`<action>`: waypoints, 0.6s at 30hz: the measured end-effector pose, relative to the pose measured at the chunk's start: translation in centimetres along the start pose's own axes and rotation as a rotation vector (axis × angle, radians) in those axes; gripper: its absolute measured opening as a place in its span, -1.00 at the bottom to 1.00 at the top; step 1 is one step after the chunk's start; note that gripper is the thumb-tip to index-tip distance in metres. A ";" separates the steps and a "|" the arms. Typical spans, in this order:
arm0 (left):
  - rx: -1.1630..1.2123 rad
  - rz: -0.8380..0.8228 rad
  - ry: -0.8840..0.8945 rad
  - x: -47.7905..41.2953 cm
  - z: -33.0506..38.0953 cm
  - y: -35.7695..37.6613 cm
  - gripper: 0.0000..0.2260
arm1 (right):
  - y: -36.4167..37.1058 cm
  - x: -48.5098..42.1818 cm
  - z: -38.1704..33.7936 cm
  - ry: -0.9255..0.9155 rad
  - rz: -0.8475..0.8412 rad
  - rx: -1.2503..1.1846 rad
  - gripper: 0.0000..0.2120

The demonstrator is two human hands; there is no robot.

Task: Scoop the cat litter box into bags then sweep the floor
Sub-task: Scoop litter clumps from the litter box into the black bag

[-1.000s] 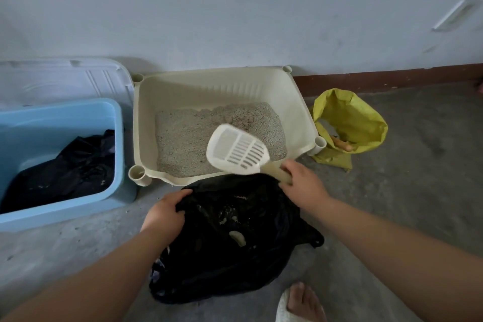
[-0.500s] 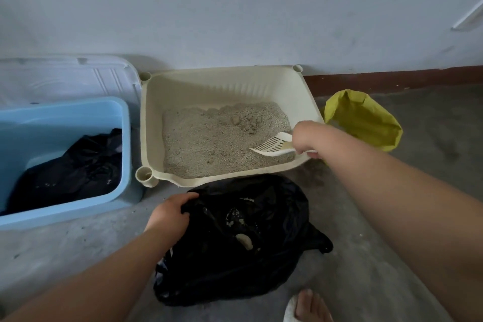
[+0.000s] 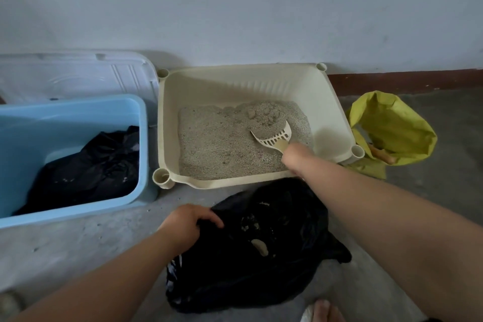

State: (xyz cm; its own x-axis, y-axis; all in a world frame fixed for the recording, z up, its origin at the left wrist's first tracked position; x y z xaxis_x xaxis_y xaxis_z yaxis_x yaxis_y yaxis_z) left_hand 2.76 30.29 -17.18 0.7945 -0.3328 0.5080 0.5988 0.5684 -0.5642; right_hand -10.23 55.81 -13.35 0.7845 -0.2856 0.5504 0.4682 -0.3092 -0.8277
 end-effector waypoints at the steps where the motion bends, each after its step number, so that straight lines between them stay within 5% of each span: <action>1: -0.009 -0.030 -0.007 0.0 -0.1 0.2 -0.44 | 0.1 -0.2 0.0 0.013 0.024 -0.036 -0.73; 11: 0.011 0.011 -0.089 0.3 0.0 0.0 -0.49 | 1.6 0.9 2.2 -0.012 0.144 -0.419 -0.71; 18: 0.060 0.054 -0.149 0.8 0.6 0.0 -0.48 | 0.7 3.5 3.0 -0.151 0.220 -0.463 -0.75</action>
State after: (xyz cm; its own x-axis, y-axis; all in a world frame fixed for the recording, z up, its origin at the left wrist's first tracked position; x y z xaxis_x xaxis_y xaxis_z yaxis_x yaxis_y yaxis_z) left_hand 3.41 30.46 -16.41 0.7988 -0.1878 0.5715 0.5450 0.6280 -0.5555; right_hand -5.91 57.30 -12.33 0.9095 -0.2660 0.3194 0.0844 -0.6343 -0.7685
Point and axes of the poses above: each hand's wrist, its own x-axis away from the middle knuckle, its own y-axis out of the palm, z = x × y, the point moved 7 cm from there along -x, towards the middle knuckle, and after that the axes turned 4 degrees about y, right-handed, at the moved point
